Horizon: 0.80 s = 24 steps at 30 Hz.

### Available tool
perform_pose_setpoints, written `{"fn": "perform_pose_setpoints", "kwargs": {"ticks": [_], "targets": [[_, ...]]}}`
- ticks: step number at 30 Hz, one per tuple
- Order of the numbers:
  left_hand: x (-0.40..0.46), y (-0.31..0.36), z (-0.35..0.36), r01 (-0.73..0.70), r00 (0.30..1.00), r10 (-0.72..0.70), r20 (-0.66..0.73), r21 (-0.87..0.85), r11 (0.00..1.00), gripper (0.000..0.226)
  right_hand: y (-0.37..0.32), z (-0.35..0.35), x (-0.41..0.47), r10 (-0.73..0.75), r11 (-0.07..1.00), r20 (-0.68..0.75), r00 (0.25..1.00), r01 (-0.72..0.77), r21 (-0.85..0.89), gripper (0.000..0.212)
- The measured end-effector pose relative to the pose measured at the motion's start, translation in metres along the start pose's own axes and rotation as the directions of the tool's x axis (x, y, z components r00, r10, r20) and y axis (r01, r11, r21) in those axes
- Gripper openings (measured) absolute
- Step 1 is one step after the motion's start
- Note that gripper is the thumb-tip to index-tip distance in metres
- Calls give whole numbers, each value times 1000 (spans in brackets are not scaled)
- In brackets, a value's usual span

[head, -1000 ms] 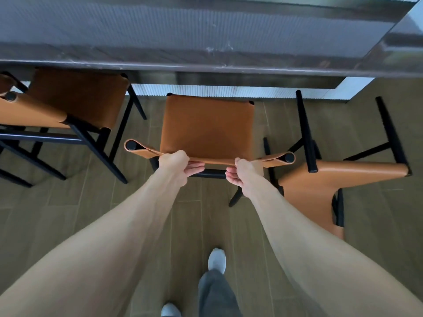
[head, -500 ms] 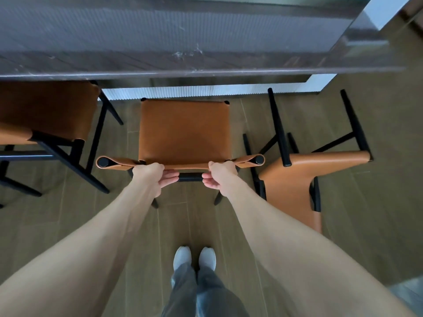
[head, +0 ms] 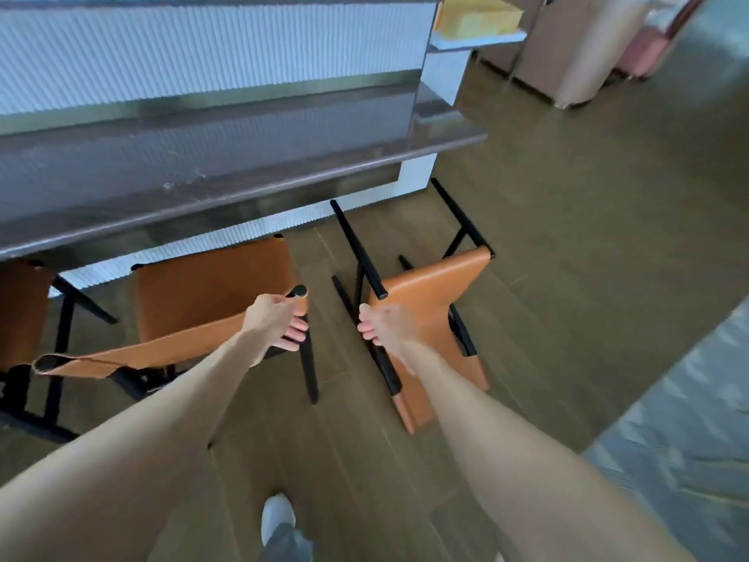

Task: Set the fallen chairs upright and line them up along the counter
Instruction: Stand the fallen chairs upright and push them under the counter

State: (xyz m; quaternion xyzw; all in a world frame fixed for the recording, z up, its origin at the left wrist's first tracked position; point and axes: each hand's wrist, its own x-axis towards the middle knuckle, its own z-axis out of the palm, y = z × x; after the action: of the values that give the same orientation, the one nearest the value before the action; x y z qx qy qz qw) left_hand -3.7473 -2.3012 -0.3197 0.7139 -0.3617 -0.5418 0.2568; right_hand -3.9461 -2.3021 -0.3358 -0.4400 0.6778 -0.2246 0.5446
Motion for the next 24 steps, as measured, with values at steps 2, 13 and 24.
{"fn": "perform_pose_setpoints", "kwargs": {"ticks": [2, 13, 24], "targets": [[-24, 23, 44, -89, 994, 87, 62, 28, 996, 27, 24, -48, -26, -50, 998, -60, 997, 52, 37, 31], [-151, 50, 331, -84, 951, 93, 296, -42, 996, 28, 176, -322, -154, 24, 996, -367, 930, -55, -74, 32], [-49, 87, 431, -7, 996, 14, 87, -79, 997, 18, 178, -406, -76, 23, 973, -306, 952, -91, -211, 24]]}}
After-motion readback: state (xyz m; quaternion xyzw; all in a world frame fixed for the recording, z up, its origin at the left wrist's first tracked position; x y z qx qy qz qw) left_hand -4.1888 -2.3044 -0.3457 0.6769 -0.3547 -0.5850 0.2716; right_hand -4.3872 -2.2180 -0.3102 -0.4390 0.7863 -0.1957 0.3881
